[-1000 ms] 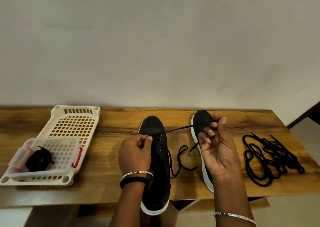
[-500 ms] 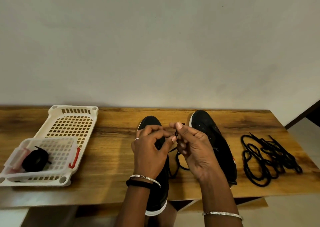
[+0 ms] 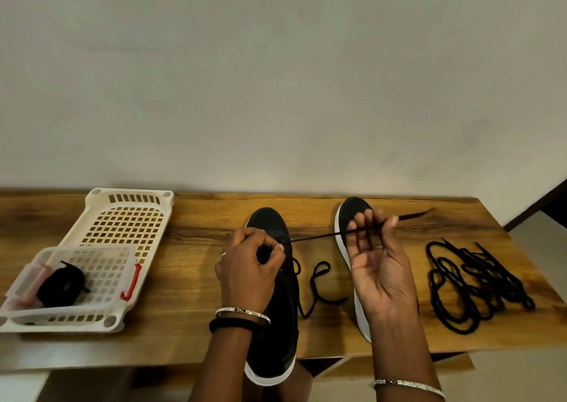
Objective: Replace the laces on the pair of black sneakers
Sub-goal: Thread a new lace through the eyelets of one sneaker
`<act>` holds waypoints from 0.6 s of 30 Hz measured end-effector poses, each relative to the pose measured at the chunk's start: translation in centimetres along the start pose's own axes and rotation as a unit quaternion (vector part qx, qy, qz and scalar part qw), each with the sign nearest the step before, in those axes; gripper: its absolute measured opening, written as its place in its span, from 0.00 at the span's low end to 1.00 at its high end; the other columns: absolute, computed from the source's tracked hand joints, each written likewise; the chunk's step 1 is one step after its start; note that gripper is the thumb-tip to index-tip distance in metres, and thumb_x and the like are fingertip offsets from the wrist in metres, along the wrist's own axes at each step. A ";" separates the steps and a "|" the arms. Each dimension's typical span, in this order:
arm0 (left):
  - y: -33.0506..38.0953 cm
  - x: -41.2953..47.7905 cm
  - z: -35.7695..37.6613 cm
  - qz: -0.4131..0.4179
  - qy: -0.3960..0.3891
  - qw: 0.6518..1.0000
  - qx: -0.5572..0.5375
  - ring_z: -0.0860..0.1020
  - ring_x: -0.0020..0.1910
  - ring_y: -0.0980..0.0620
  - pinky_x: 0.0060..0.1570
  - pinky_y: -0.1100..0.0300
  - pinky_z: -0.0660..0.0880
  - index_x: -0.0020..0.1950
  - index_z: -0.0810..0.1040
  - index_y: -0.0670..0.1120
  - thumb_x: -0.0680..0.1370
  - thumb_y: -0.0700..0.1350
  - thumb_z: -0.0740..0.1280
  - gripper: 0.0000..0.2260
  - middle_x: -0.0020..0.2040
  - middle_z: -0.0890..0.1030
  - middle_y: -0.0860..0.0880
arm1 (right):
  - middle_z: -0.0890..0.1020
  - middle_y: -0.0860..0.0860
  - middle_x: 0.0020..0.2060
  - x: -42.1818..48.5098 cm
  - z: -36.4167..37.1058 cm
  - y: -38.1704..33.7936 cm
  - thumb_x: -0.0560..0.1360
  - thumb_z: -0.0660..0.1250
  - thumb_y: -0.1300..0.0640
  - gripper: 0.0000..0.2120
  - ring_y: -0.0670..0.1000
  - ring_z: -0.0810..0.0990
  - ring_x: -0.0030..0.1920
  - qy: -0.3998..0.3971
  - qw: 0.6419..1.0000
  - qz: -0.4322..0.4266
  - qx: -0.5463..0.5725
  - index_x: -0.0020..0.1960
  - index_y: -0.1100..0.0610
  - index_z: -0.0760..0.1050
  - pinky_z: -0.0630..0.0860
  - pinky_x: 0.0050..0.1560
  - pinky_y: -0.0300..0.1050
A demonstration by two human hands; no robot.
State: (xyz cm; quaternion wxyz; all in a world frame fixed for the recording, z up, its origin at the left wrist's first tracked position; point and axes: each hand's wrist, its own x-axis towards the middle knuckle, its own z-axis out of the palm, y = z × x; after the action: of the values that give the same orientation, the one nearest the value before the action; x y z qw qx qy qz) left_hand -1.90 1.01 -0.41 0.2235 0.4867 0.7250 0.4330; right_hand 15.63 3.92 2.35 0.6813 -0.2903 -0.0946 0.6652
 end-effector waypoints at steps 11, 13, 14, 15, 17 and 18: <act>-1.9 0.7 -2.0 -0.123 0.100 0.983 -0.098 0.80 0.48 0.50 0.37 0.64 0.70 0.51 0.81 0.50 0.80 0.45 0.67 0.04 0.48 0.82 0.51 | 0.74 0.46 0.32 0.1 -0.5 0.2 0.75 0.71 0.54 0.15 0.43 0.63 0.27 0.041 0.974 -0.067 -0.215 0.61 0.55 0.83 0.57 0.24 0.35; -2.0 0.6 -2.7 -0.154 0.084 0.981 -0.084 0.78 0.41 0.55 0.32 0.65 0.67 0.50 0.81 0.49 0.77 0.42 0.70 0.03 0.46 0.82 0.50 | 0.72 0.45 0.29 -0.2 -0.1 0.9 0.75 0.73 0.55 0.12 0.43 0.62 0.27 0.040 0.959 -0.082 -0.270 0.58 0.56 0.84 0.60 0.26 0.37; -2.0 0.5 -2.9 -0.162 0.058 0.982 -0.080 0.77 0.39 0.57 0.31 0.67 0.66 0.49 0.81 0.50 0.76 0.42 0.72 0.05 0.45 0.81 0.51 | 0.73 0.43 0.27 -0.3 0.2 1.4 0.74 0.73 0.55 0.11 0.43 0.62 0.27 0.031 0.949 -0.093 -0.299 0.56 0.57 0.85 0.61 0.29 0.39; -1.9 0.5 -3.3 -0.167 0.023 0.983 -0.078 0.76 0.38 0.58 0.30 0.67 0.66 0.49 0.81 0.51 0.74 0.42 0.73 0.06 0.44 0.81 0.52 | 0.74 0.41 0.26 -0.4 0.4 1.9 0.73 0.74 0.56 0.11 0.41 0.65 0.27 0.017 0.940 -0.104 -0.326 0.54 0.58 0.85 0.64 0.32 0.39; -1.6 0.5 -3.8 -0.164 -0.057 0.982 -0.078 0.77 0.41 0.57 0.34 0.65 0.67 0.49 0.80 0.53 0.71 0.44 0.76 0.10 0.45 0.80 0.53 | 0.79 0.41 0.27 -0.6 1.0 2.8 0.73 0.74 0.58 0.09 0.39 0.74 0.28 -0.025 0.920 -0.121 -0.371 0.52 0.60 0.85 0.70 0.39 0.35; -1.6 0.5 -3.9 -0.152 -0.095 0.981 -0.072 0.77 0.41 0.56 0.36 0.63 0.68 0.49 0.80 0.54 0.70 0.46 0.77 0.12 0.46 0.79 0.53 | 0.83 0.43 0.30 -0.7 1.3 3.3 0.74 0.74 0.59 0.07 0.39 0.79 0.31 -0.047 0.912 -0.128 -0.388 0.51 0.59 0.85 0.73 0.40 0.33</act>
State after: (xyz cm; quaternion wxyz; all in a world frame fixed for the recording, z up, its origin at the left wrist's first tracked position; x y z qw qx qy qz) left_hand -5.82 -0.41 0.36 0.3890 0.3920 0.7333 0.3966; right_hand 12.12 3.44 1.84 0.5895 -0.4857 -0.4129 0.4960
